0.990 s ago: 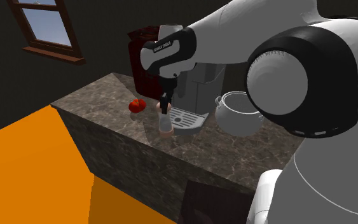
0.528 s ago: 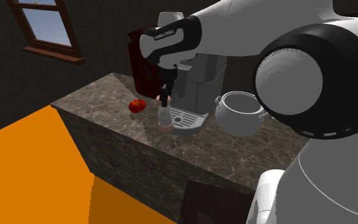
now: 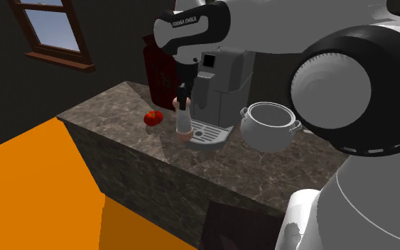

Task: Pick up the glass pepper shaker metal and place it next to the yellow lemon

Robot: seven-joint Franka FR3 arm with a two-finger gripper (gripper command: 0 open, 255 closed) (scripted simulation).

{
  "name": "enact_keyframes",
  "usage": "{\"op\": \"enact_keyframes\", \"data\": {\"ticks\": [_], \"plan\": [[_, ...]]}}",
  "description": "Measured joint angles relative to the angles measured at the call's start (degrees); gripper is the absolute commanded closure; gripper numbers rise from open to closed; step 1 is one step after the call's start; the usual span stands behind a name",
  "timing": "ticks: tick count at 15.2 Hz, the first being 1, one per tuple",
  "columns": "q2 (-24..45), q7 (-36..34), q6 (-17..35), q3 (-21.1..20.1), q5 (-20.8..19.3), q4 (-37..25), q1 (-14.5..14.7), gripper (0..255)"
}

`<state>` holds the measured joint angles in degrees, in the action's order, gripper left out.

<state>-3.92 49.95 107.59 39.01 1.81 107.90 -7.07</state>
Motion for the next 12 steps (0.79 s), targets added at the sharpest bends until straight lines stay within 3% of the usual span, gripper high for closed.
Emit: {"op": "enact_keyframes", "data": {"ticks": [12], "plan": [[0.4, -0.2, -9.4, 0.1, 0.2, -9.7, 0.0, 255]]}}
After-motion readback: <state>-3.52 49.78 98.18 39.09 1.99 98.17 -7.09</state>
